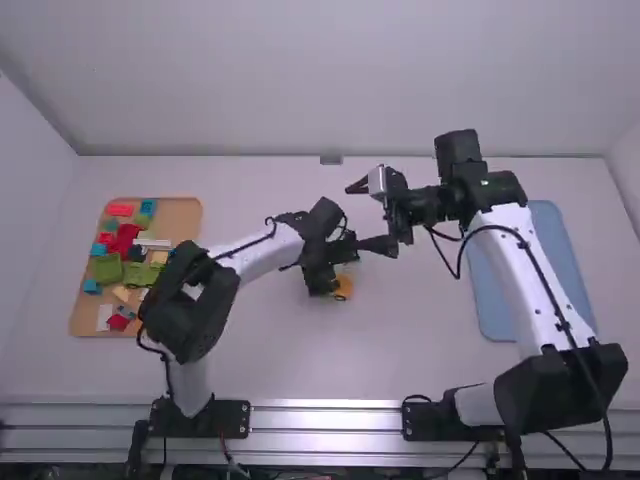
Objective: Assemble lego blocks to make yellow taxi
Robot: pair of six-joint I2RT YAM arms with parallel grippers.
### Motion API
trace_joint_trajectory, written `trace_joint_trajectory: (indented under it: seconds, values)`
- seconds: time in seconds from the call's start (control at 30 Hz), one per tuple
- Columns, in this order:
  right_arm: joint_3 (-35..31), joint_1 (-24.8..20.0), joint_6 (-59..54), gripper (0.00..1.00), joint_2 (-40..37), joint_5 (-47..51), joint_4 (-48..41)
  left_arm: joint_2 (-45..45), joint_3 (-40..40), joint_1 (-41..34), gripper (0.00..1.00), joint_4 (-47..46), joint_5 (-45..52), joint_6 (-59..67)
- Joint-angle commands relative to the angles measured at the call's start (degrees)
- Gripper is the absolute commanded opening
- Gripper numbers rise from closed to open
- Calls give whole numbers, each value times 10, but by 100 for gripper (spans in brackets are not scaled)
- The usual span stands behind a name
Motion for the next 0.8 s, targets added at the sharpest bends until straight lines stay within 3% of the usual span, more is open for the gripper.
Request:
trace_joint_trajectory:
  seconds: [0.0, 0.17, 0.5, 0.77]
  values:
    - [9, 11, 65, 99, -8, 20, 23, -40, 7, 27, 99, -11, -39, -81]
    - [9, 28, 131, 99, -8, 56, 75, -76, -1, 79, 99, -12, -44, -141]
    - [8, 24, 134, 99, -7, 4, 110, -164, -7, 262, 99, -49, -32, -304]
    - [-57, 39, 292, 99, -7, 49, 299, -219, -7, 378, 99, -113, -37, -452]
